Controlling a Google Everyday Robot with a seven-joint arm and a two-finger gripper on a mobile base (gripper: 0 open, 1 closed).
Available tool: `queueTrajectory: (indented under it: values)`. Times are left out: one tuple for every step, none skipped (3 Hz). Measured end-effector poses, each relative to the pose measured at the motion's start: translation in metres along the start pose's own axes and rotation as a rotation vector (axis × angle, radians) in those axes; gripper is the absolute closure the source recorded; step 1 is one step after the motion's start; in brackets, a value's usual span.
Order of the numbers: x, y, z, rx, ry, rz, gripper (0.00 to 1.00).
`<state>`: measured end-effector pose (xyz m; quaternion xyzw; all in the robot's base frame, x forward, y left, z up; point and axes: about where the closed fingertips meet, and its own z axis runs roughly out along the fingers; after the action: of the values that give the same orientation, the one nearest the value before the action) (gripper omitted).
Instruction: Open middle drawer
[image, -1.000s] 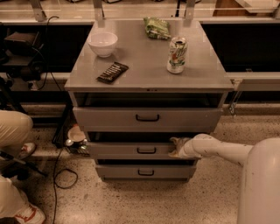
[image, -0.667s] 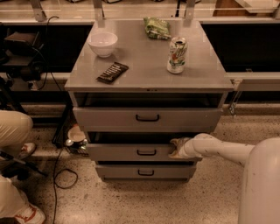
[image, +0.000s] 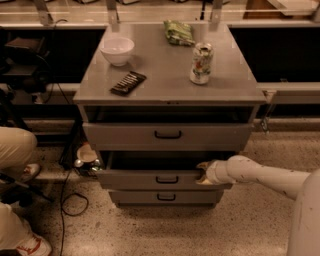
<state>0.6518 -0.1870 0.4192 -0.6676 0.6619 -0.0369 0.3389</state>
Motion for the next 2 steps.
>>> queueTrajectory:
  values:
    - [-0.0001, 0.0, 0.0001, 0.0, 0.0, 0.0, 1.0]
    - [0.0003, 0.0068, 0.0005, -0.016, 0.005, -0.002, 1.0]
